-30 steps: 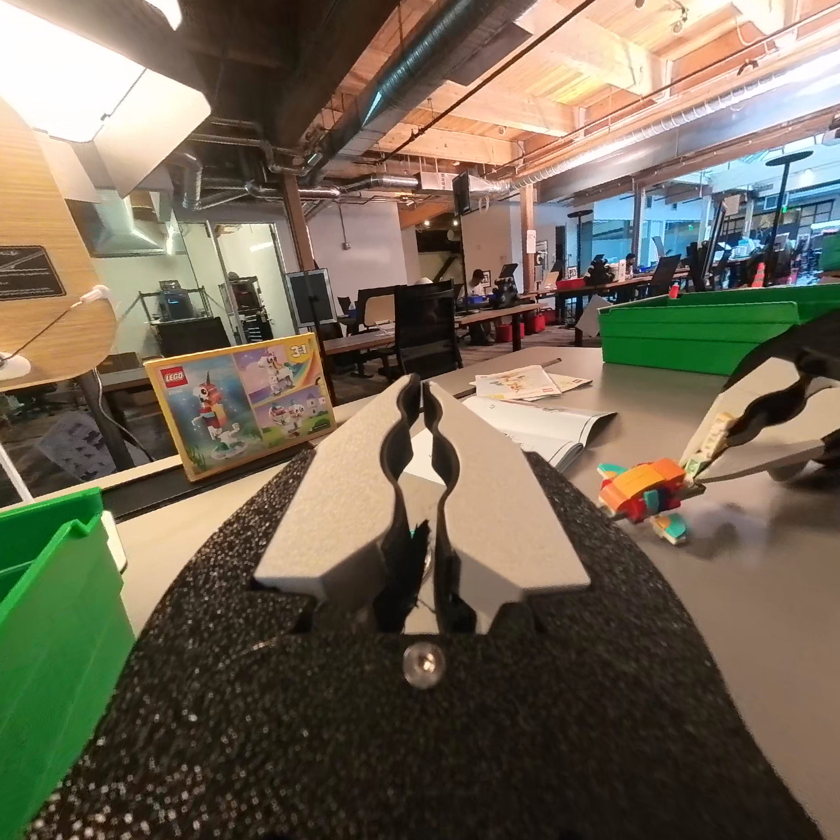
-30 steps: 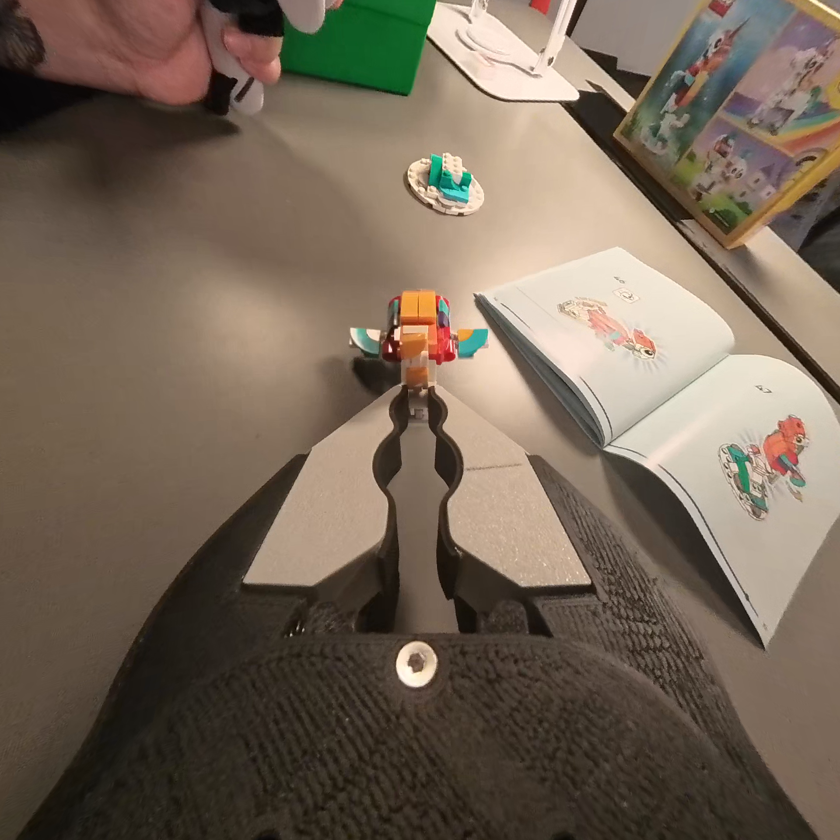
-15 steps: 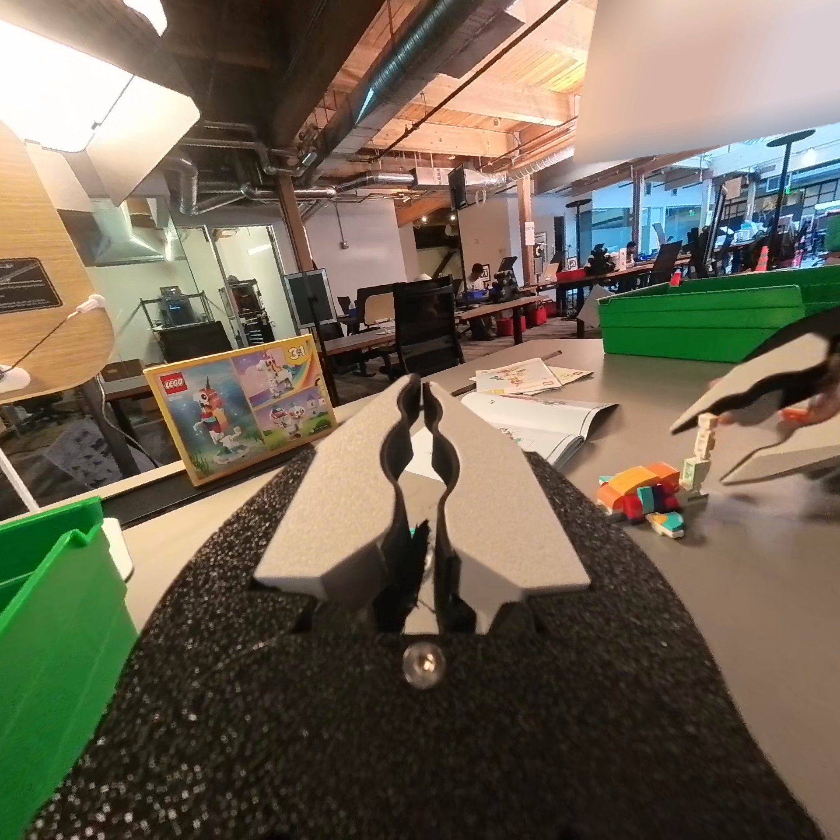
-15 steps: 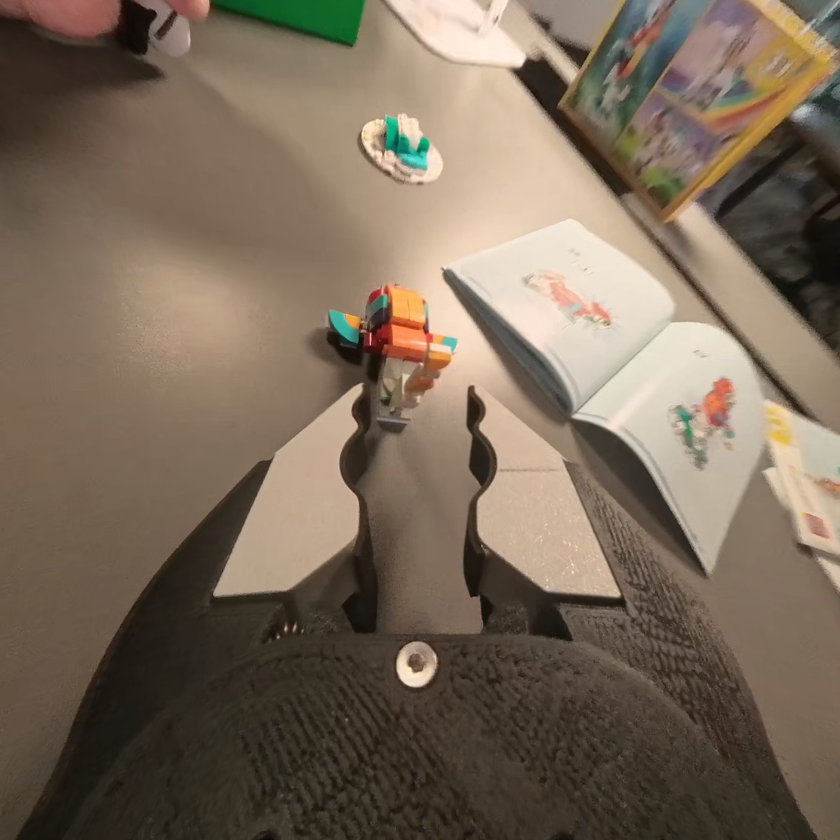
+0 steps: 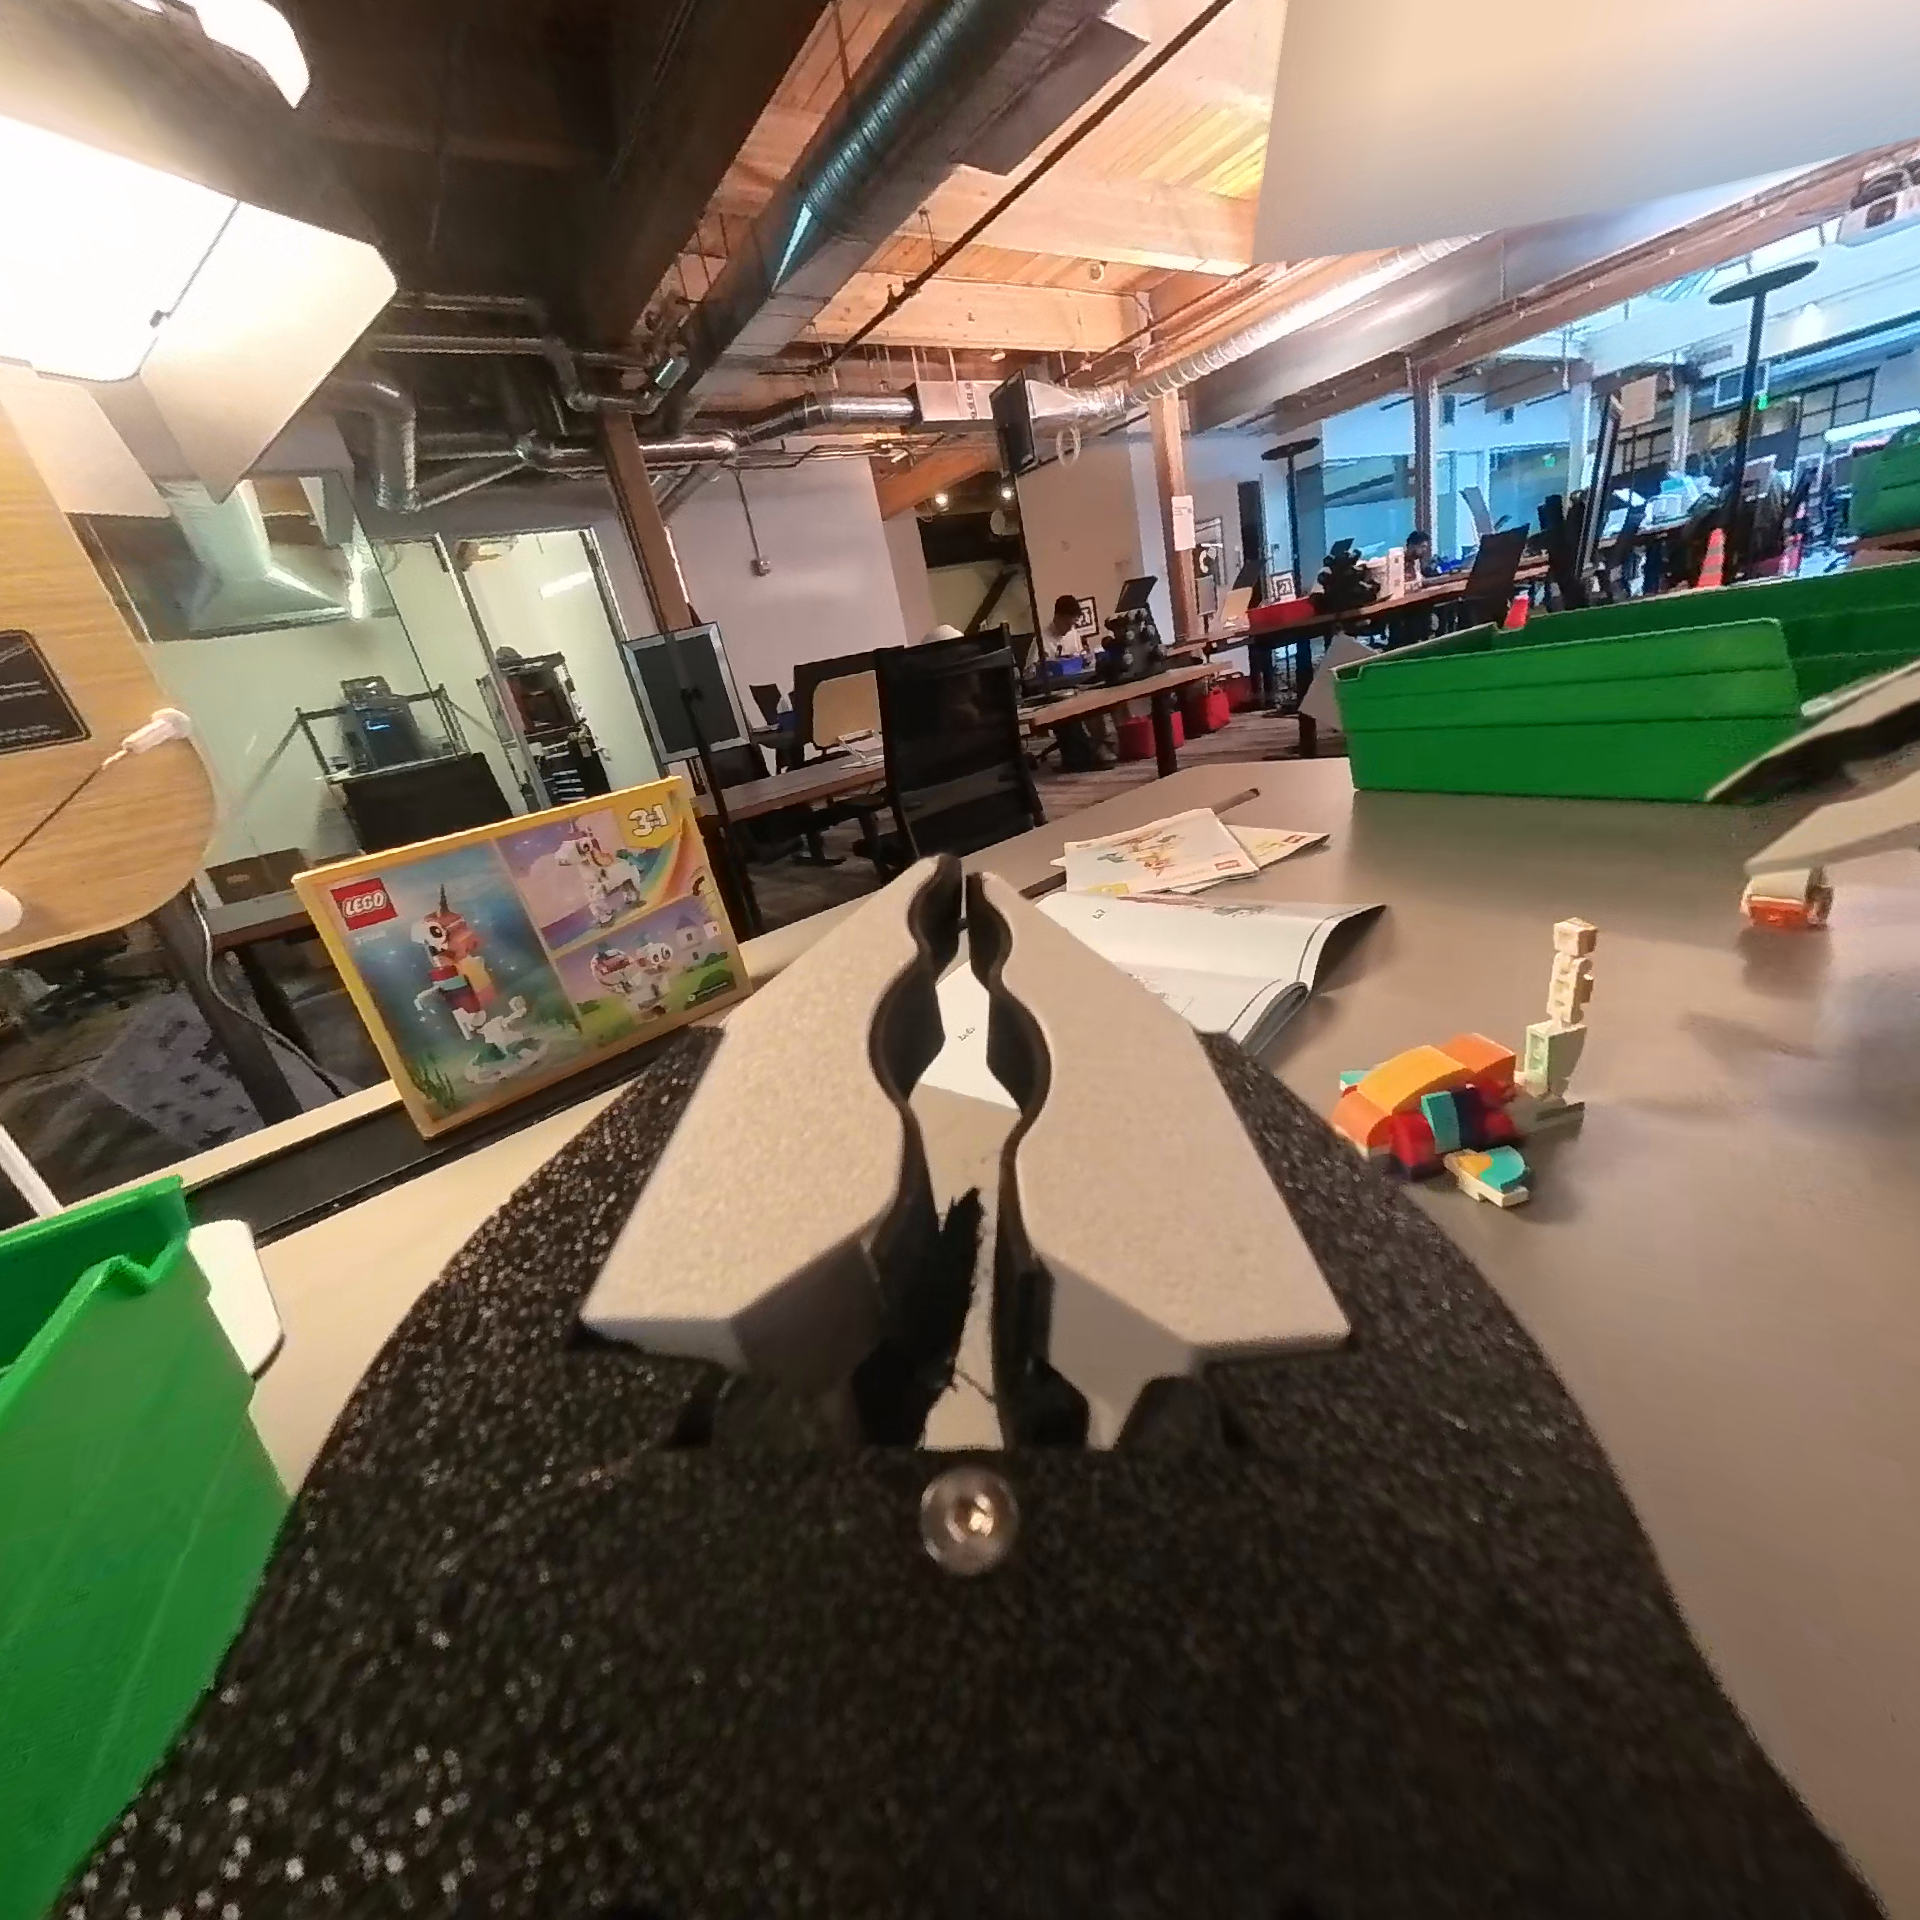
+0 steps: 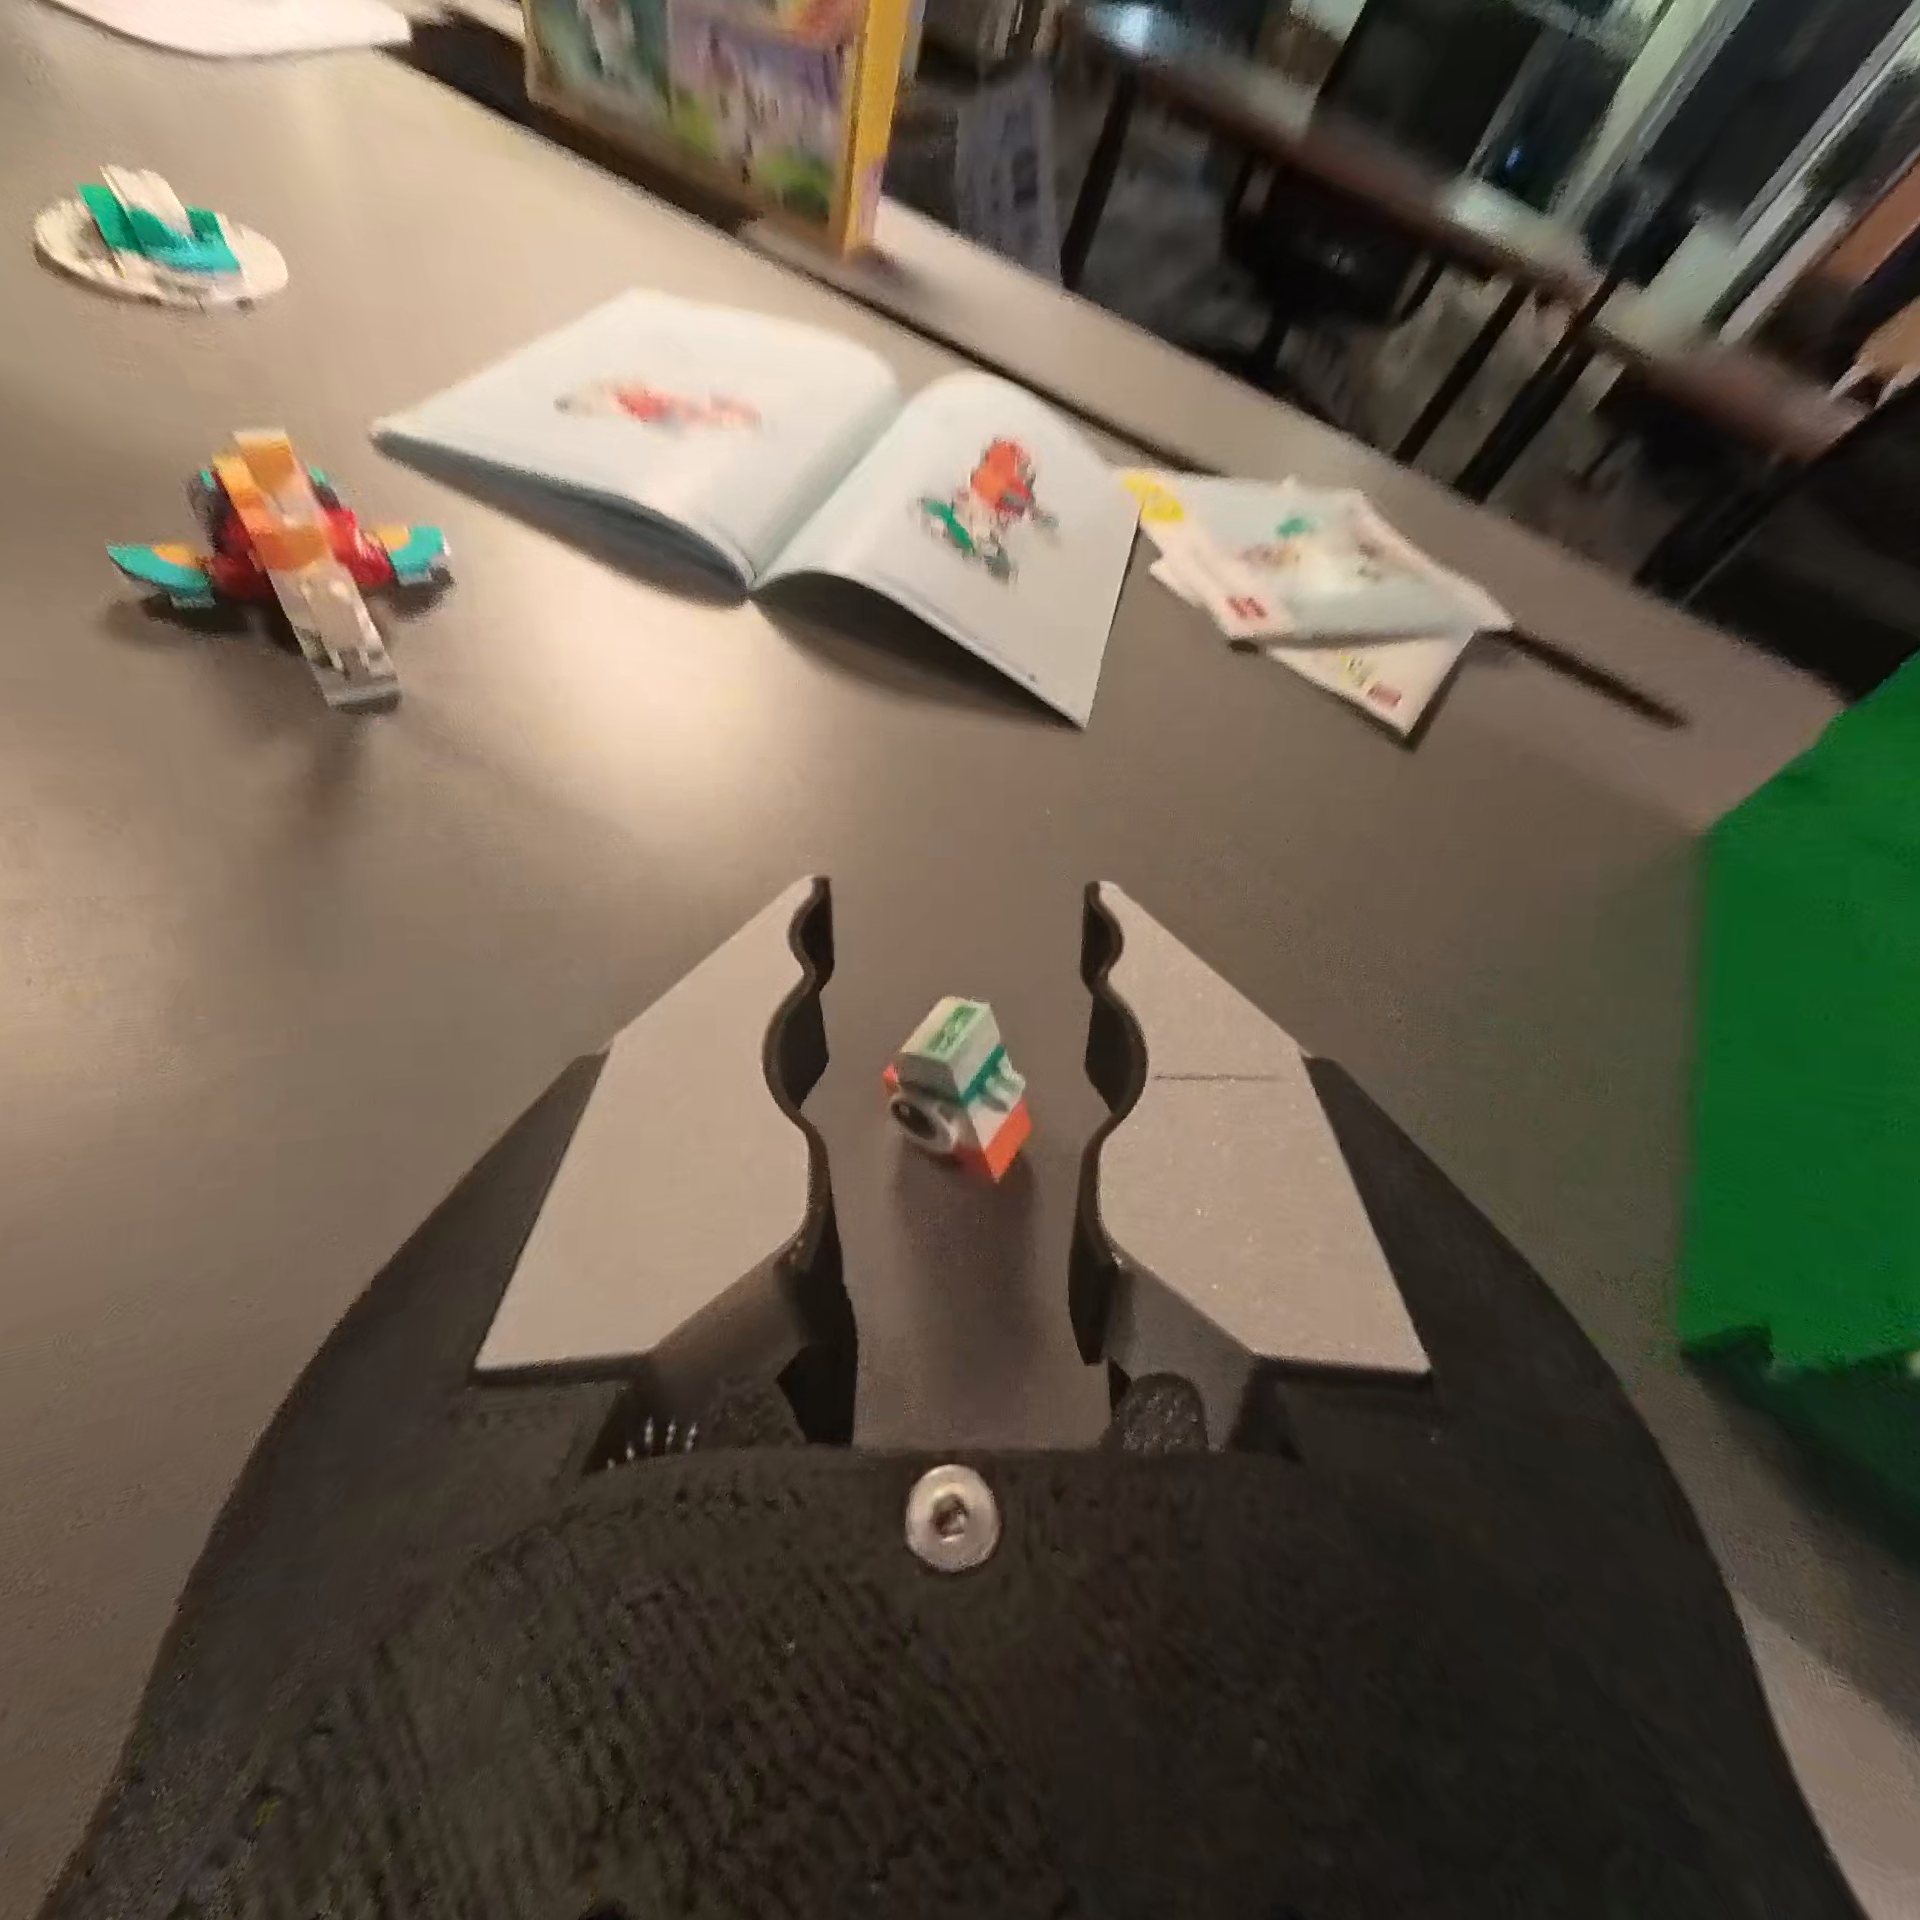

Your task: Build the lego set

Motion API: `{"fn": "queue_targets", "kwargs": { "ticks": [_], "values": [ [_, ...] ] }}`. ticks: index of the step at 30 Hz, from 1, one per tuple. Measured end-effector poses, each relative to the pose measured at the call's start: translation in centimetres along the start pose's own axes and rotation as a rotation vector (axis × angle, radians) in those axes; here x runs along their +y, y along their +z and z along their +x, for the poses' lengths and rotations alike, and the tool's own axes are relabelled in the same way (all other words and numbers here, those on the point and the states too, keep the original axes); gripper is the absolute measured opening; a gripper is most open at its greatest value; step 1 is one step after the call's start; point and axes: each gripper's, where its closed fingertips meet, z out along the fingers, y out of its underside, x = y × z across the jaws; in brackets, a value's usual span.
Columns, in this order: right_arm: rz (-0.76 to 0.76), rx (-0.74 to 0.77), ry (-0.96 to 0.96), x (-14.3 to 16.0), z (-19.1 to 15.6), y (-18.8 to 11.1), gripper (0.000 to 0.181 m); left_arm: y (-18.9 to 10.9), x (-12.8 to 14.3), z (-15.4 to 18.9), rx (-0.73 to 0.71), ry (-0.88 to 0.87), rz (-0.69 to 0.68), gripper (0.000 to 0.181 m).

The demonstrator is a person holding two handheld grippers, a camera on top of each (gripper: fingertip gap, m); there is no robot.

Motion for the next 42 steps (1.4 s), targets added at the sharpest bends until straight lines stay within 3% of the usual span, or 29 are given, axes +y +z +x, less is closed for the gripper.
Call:
{"fn": "queue_targets", "kwargs": {
  "ticks": [6, 14, 18, 24, 27, 30, 37, 42],
  "values": [
    [-0.18, -0.084, 0.007, 3.0, -0.8, -0.9, 0.046, 0.0, 0.0, -0.1, -0.001, -0.003, 0.0, 0.0],
    [-0.218, -0.141, -0.023, 3.3, -1.0, -2.6, 0.033, 0.0, 0.1, 0.2, 0.008, -0.003, -0.007, 0.0],
    [-0.206, -0.175, -0.001, 2.7, -0.9, -2.2, 0.034, 0.0, 0.1, 0.3, 0.013, 0.004, -0.006, 0.0],
    [-0.295, -0.251, 0.022, 4.6, -1.4, -1.4, 0.035, 0.0, 0.1, 0.5, 0.018, 0.021, -0.008, 0.0],
    [-0.286, -0.26, 0.02, 4.6, -1.6, -1.4, 0.021, 0.0, 0.0, 0.6, 0.022, 0.026, -0.006, 0.0],
    [-0.22, -0.269, 0.014, 3.3, -2.1, -1.2, 0.021, 0.0, 0.0, 0.8, 0.03, 0.035, -0.008, 0.0],
    [0.137, -0.39, 0.095, -4.7, -5.5, -0.6, 0.02, 0.0, -0.3, 2.6, 0.107, 0.055, 0.007, 0.0],
    [0.267, -0.513, 0.081, -9.2, -9.9, -0.1, 0.02, -0.9, -1.6, 7.6, 0.384, 0.013, 0.083, 0.0]
  ]
}}
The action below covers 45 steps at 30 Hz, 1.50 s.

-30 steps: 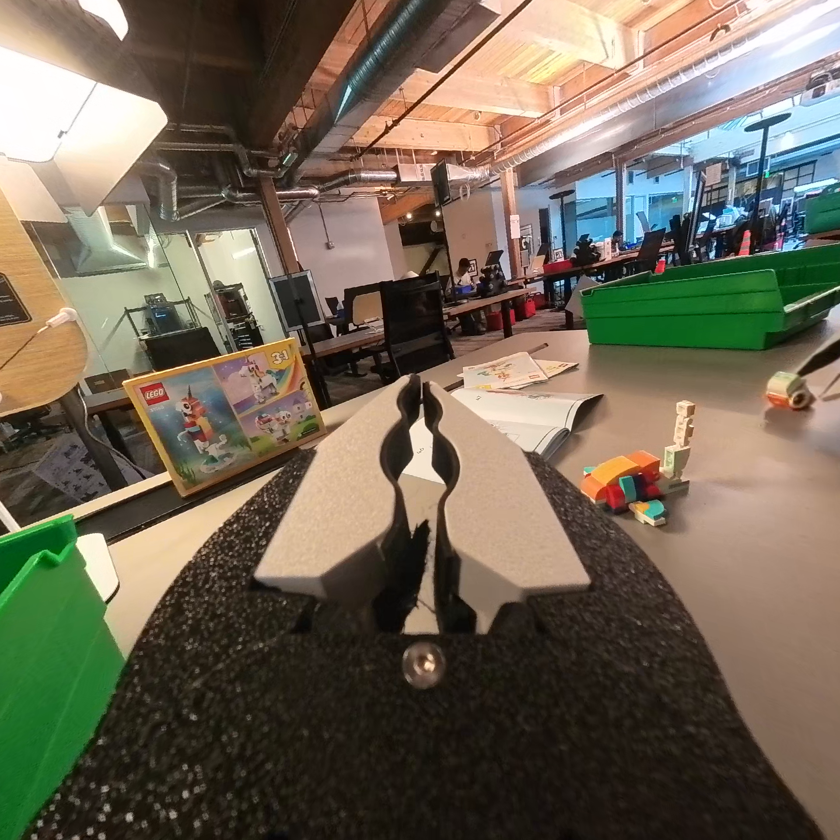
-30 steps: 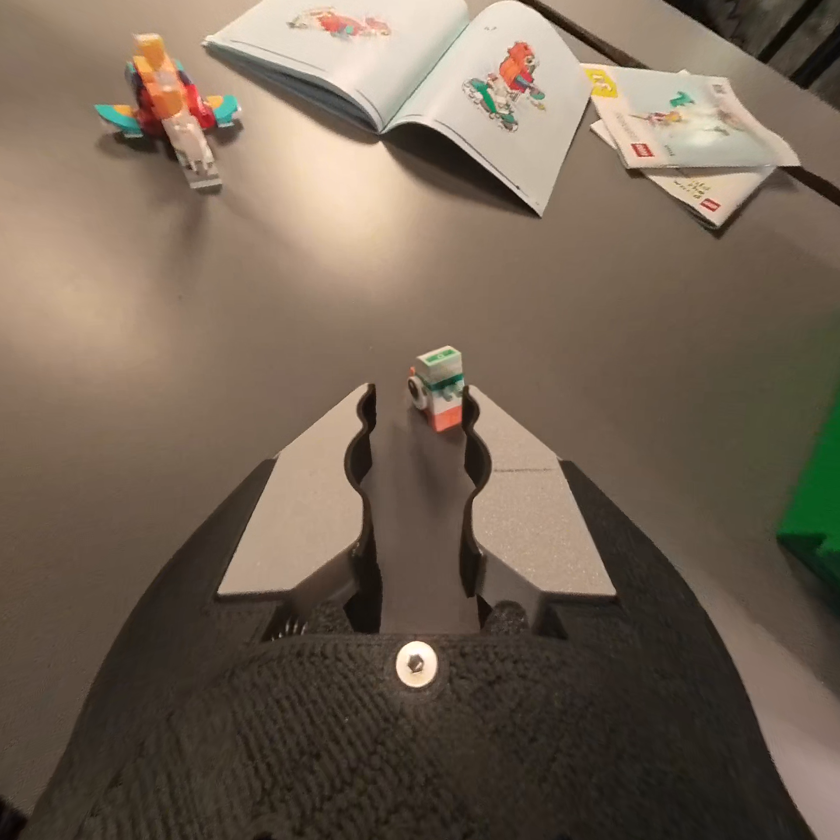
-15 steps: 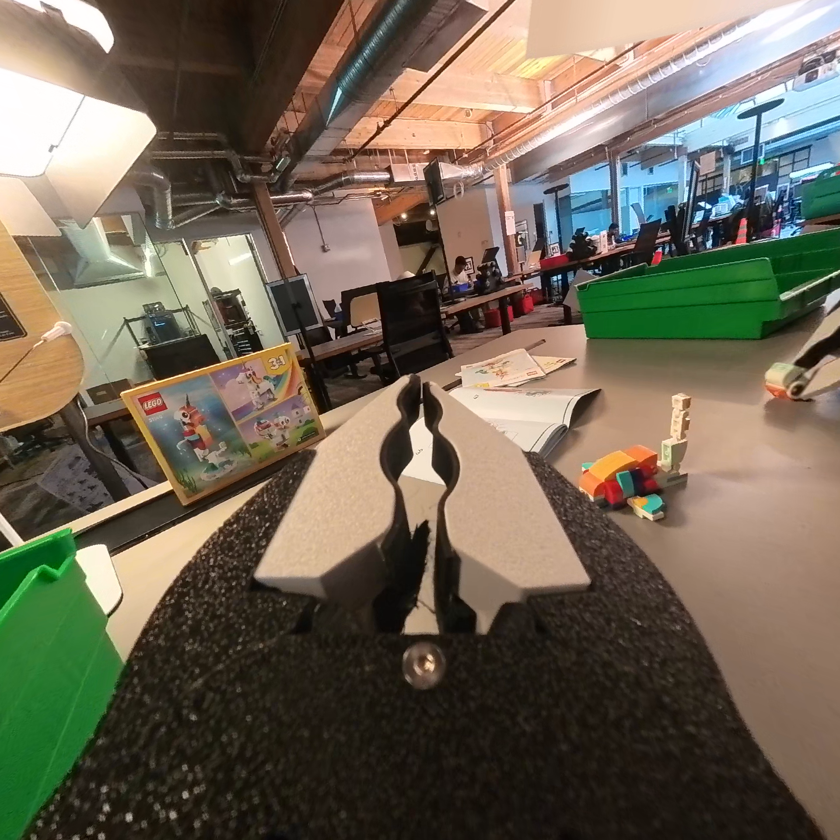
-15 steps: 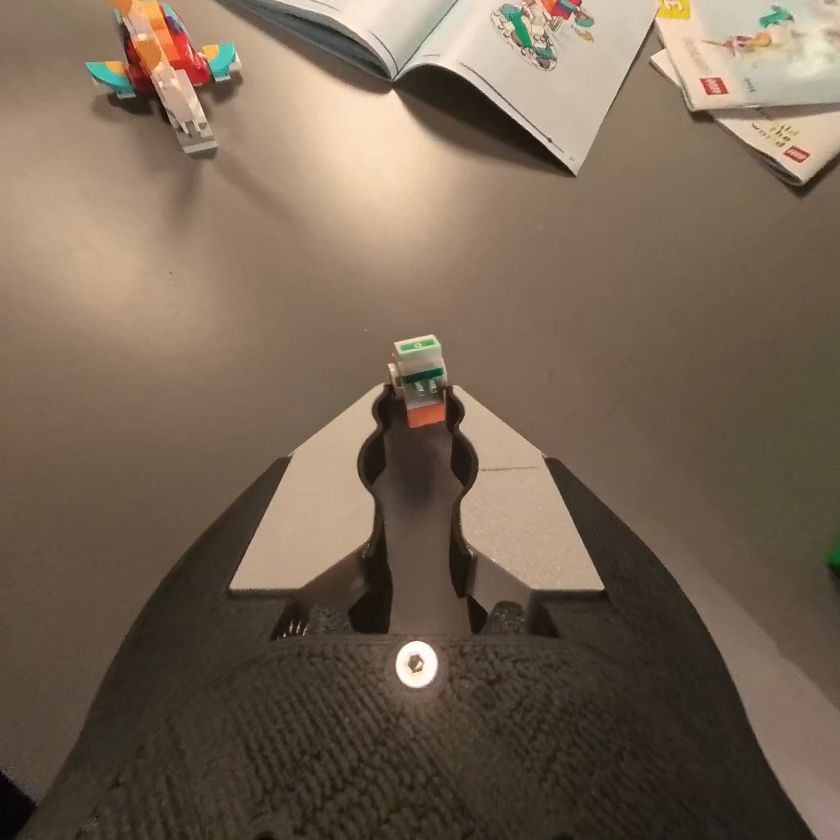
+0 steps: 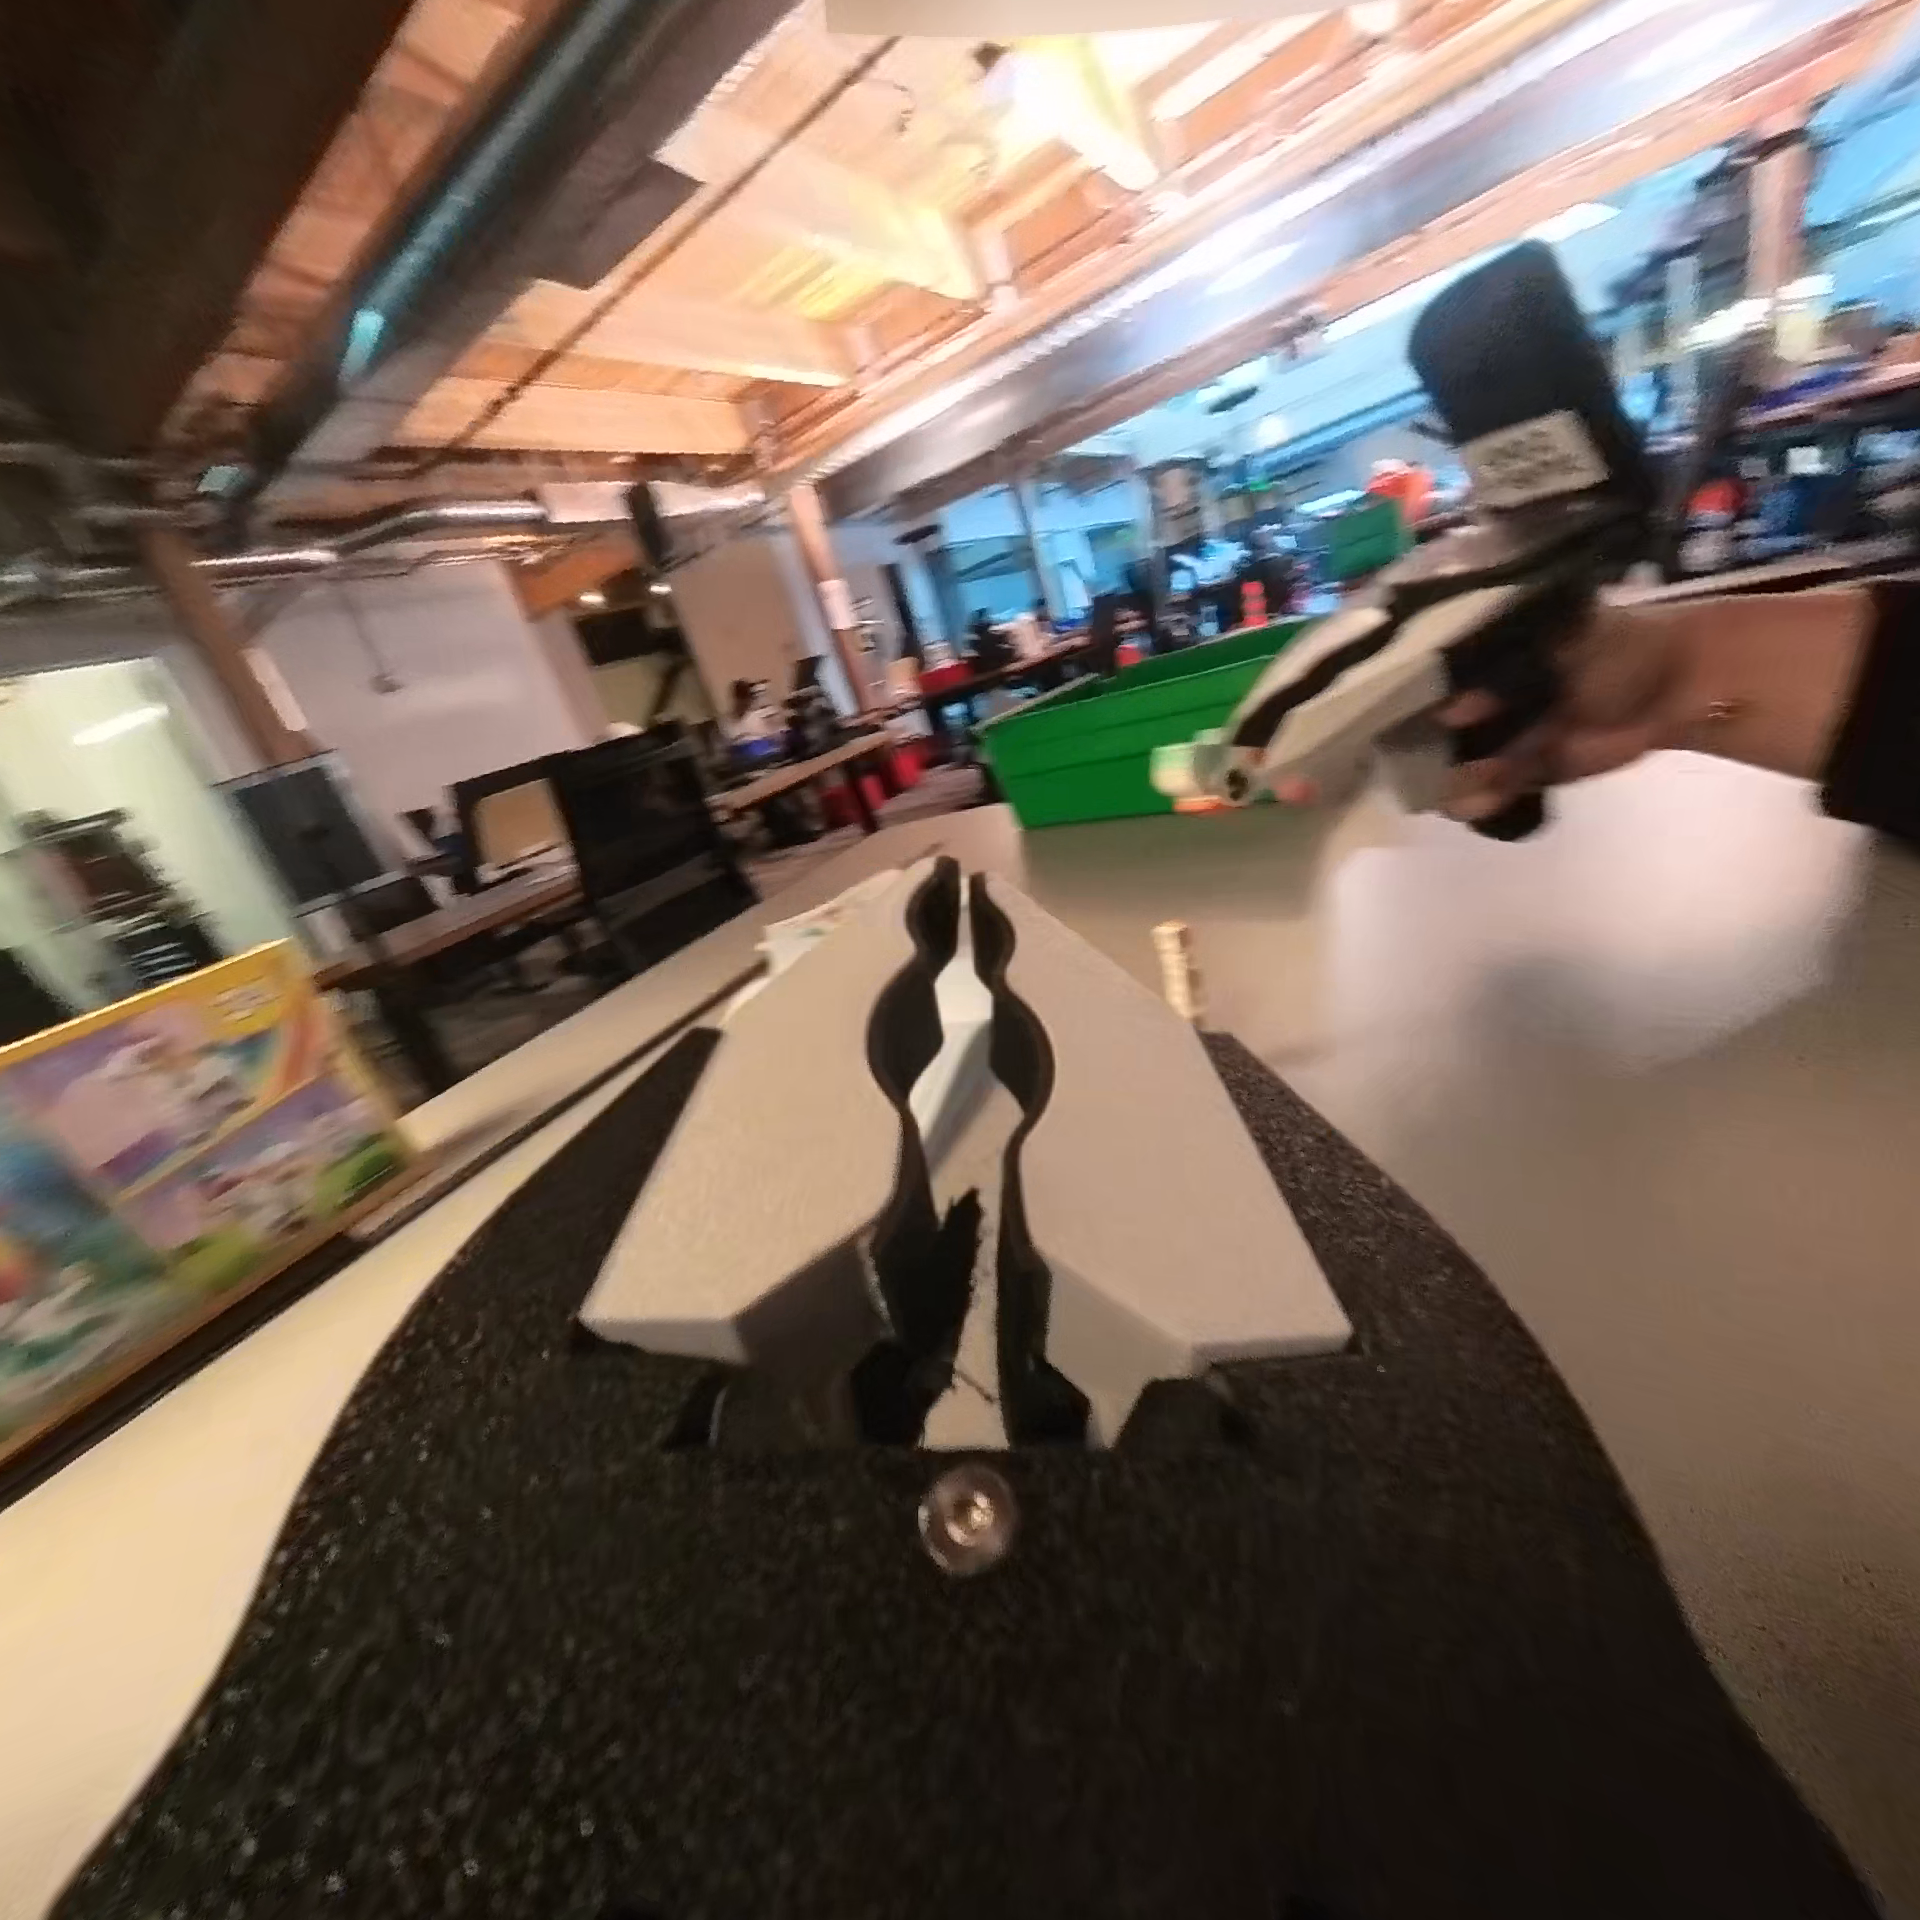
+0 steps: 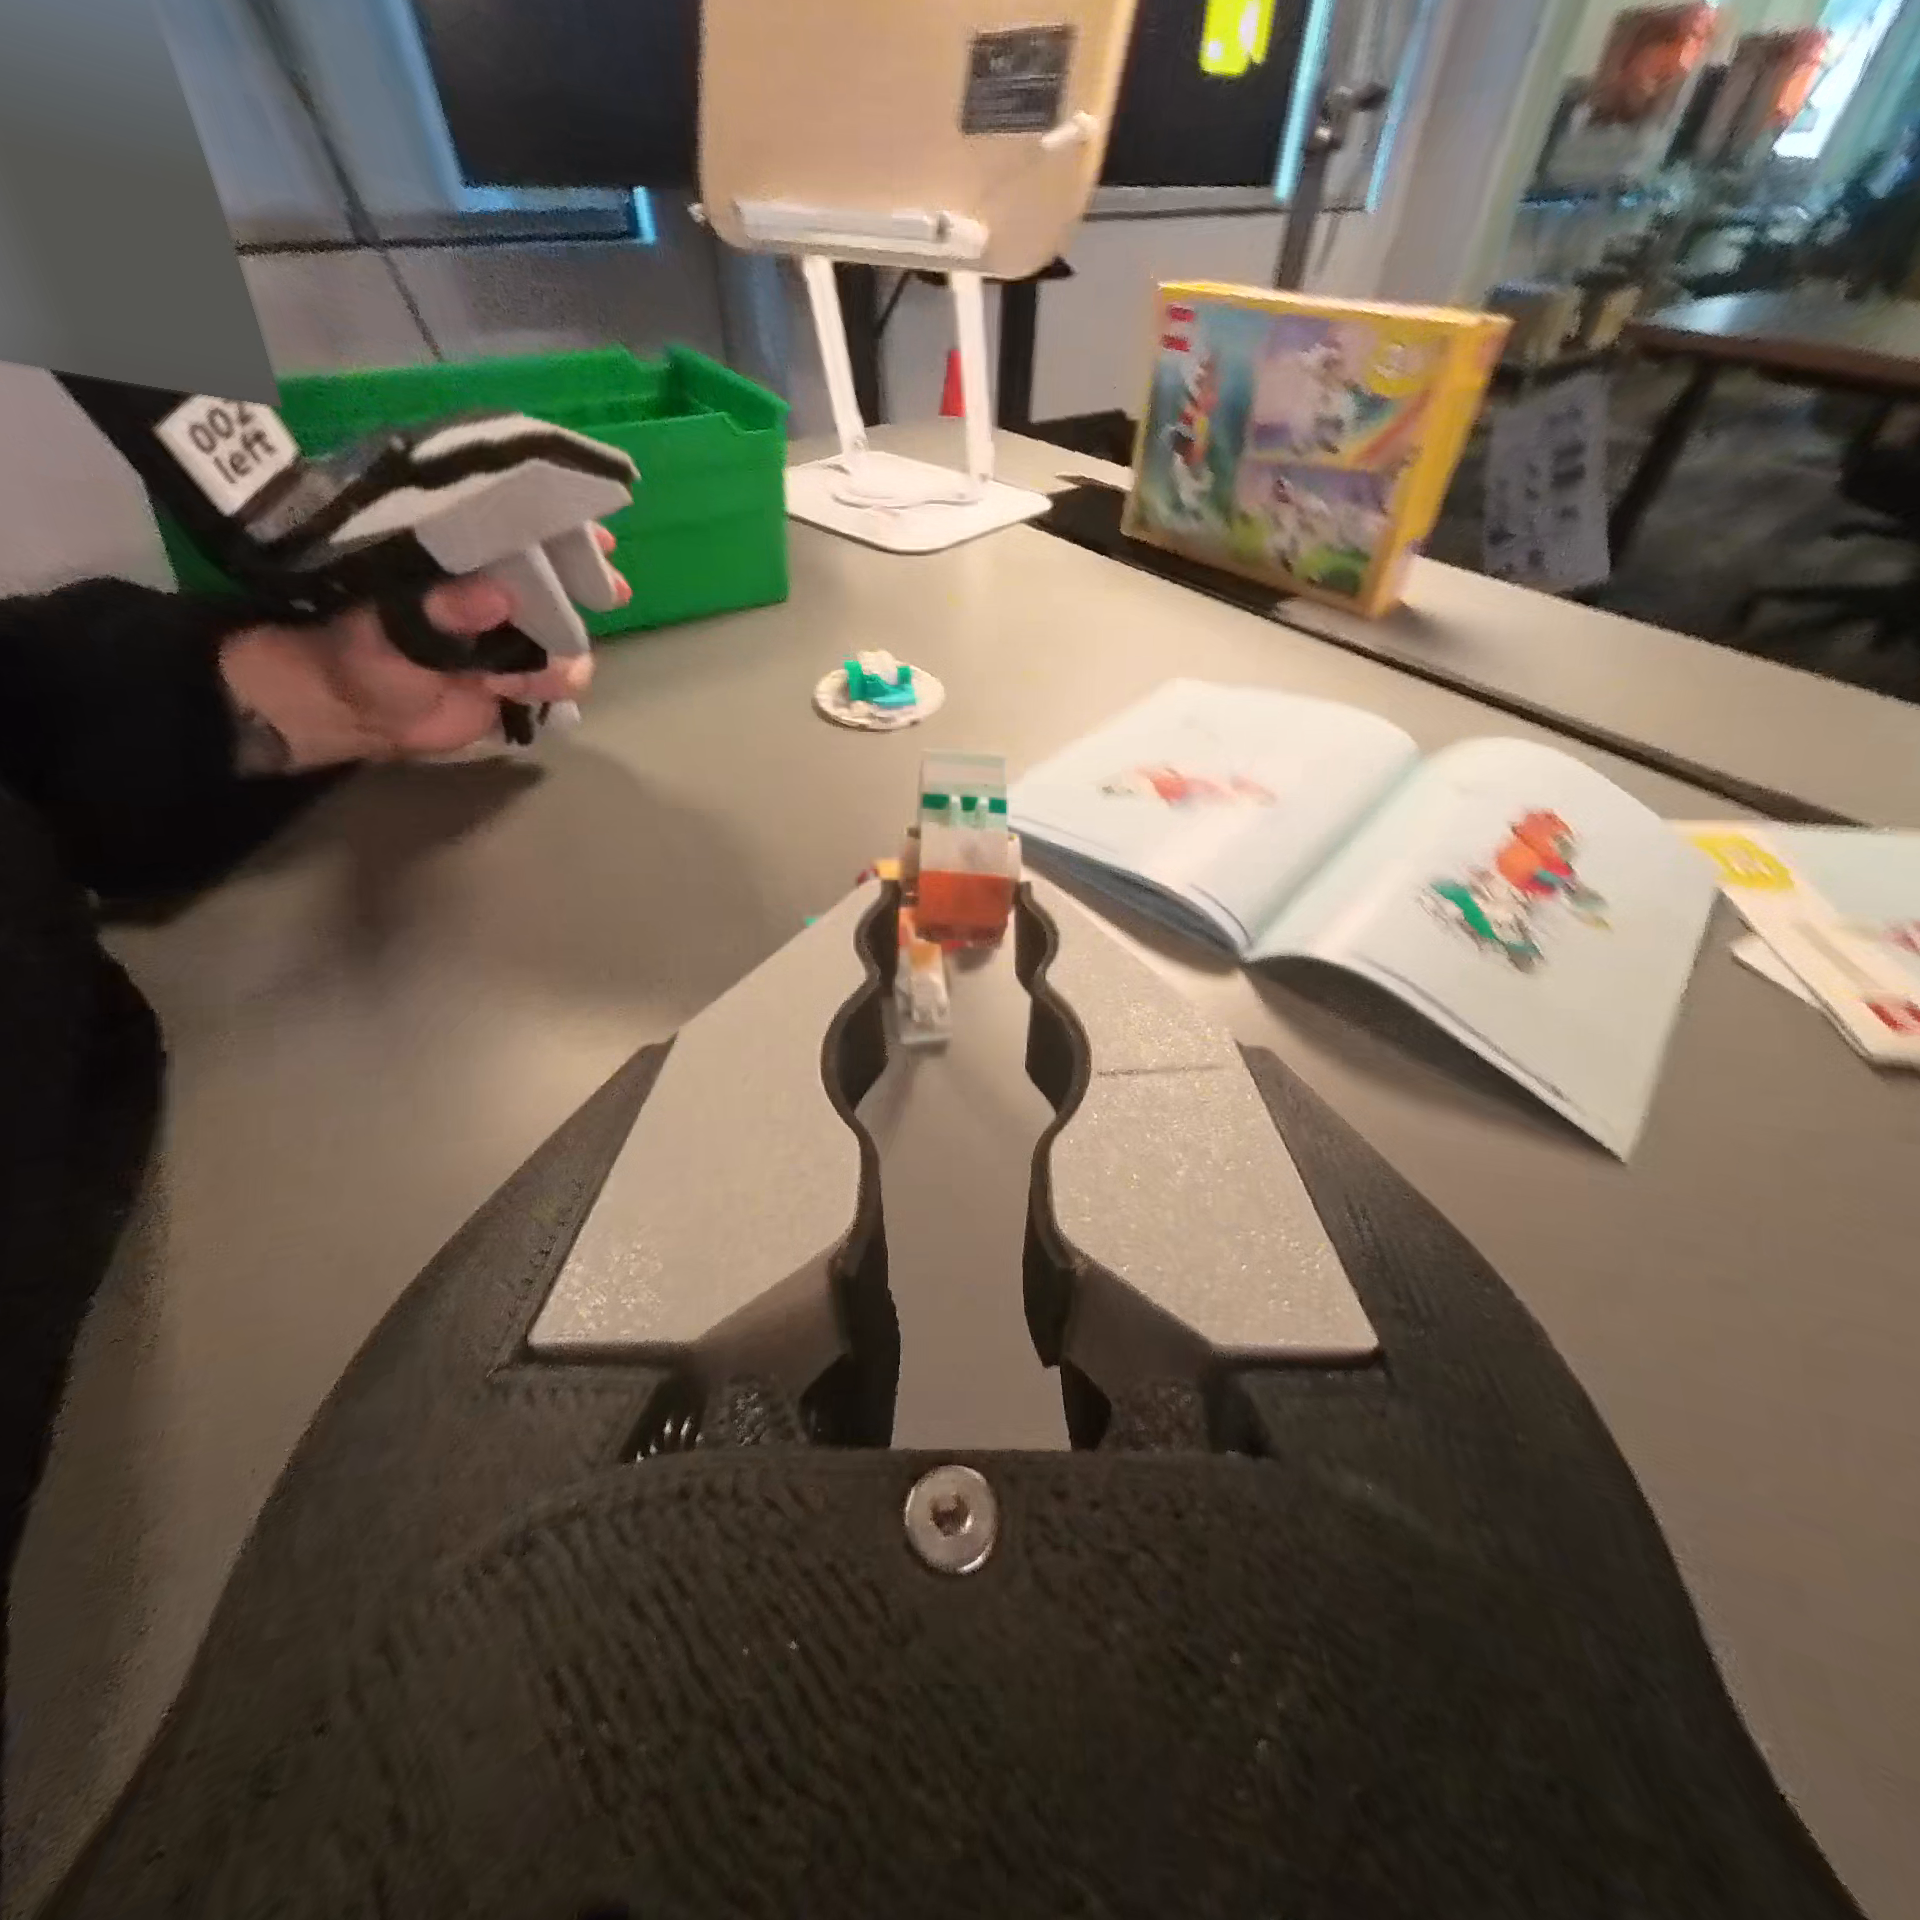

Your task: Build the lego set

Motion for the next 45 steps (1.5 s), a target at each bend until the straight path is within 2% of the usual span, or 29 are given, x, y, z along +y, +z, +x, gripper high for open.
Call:
{"fn": "queue_targets", "kwargs": {
  "ticks": [3, 5, 6, 10, 13, 18, 25, 31, 38, 40, 42, 45],
  "values": [
    [-0.081, -0.03, -0.175, -0.2, -2.1, 2.3, 0.02, 0.8, 1.2, 2.7, 0.137, -0.037, -0.072, 0.011],
    [-0.124, -0.064, -0.284, -0.2, -3.7, 3.6, 0.02, 1.3, 2.1, 3.6, 0.161, -0.088, -0.127, 0.019],
    [-0.134, -0.086, -0.328, -0.3, -4.5, 4.2, 0.02, 1.4, 2.4, 3.9, 0.169, -0.132, -0.151, 0.017],
    [-0.138, -0.163, -0.485, -0.4, -7.2, 5.8, 0.02, 1.7, 2.3, 5.0, 0.247, -0.393, -0.202, 0.023],
    [-0.145, -0.144, -0.642, 0.0, -7.6, 6.7, 0.02, 1.7, 2.7, 4.8, 0.271, -0.586, -0.235, 0.029],
    [-0.087, -0.069, -0.852, -0.6, -7.6, 7.6, 0.021, 1.5, 2.7, 3.8, 0.296, -0.827, -0.213, 0.018],
    [-0.056, -0.032, -0.992, -0.6, -7.8, 8.1, 0.02, 1.4, 3.1, 4.2, 0.36, -0.954, -0.23, 0.014],
    [-0.043, -0.015, -1.005, -0.3, -7.8, 8.2, 0.02, 1.3, 3.5, 4.3, 0.37, -0.928, -0.255, 0.014],
    [-0.005, -0.008, -0.909, -0.6, -7.4, 8.4, 0.024, 1.3, 3.1, 4.0, 0.347, -0.792, -0.228, 0.014],
    [0.005, -0.011, -0.863, -0.8, -7.3, 8.3, 0.026, 1.3, 2.8, 3.6, 0.319, -0.696, -0.202, 0.013],
    [0.022, -0.055, -0.724, -1.0, -7.4, 8.2, 0.029, 1.2, 2.7, 3.3, 0.281, -0.539, -0.186, 0.014],
    [0.062, -0.219, -0.311, -1.7, -8.0, 7.7, 0.032, 1.0, 1.8, 3.0, 0.236, -0.291, -0.135, 0.013]
  ]
}}
